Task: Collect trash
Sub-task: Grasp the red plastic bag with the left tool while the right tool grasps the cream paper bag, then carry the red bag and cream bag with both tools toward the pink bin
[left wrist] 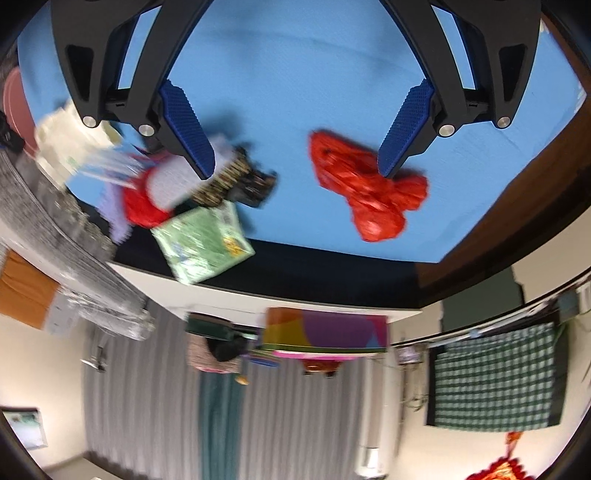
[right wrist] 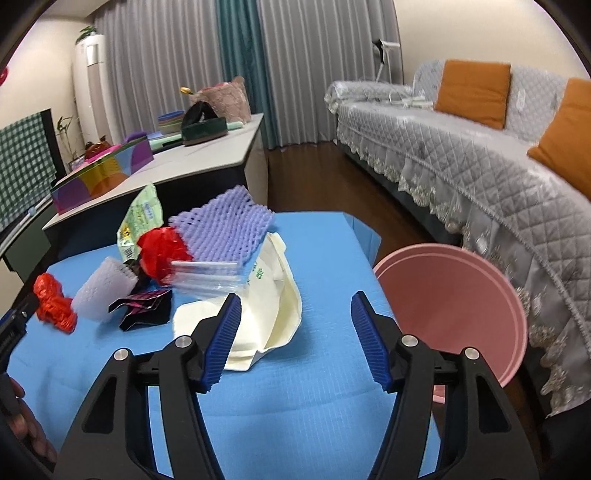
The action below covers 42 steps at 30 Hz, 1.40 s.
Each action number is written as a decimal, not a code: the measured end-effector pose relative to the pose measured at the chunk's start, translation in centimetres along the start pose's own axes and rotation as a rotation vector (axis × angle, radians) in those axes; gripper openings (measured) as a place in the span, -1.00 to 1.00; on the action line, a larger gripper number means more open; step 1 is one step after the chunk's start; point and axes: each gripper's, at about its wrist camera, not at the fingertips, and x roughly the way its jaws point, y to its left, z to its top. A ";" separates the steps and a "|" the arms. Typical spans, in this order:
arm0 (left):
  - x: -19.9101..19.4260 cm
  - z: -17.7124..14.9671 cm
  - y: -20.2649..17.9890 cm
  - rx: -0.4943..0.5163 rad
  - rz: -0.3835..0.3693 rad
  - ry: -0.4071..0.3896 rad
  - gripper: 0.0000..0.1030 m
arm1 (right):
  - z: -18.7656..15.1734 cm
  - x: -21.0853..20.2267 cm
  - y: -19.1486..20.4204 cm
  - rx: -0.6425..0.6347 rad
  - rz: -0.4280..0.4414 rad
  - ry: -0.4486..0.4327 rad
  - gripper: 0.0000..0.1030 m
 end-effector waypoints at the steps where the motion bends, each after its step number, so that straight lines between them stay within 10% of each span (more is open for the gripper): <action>1: 0.6 0.2 0.4 -0.012 0.015 0.003 0.68 | 0.1 0.5 -0.1 0.006 0.005 0.010 0.22; 15: 8.0 1.7 4.2 -0.105 0.200 0.114 0.51 | 0.4 5.7 0.2 0.033 0.012 0.096 0.20; 30: 8.4 1.9 4.2 -0.084 0.193 0.131 -0.13 | 0.6 5.1 0.7 -0.006 0.060 0.095 -0.85; 42: 5.1 2.1 2.7 -0.035 0.126 0.086 -0.20 | 1.3 1.0 0.0 -0.012 0.049 0.002 -0.86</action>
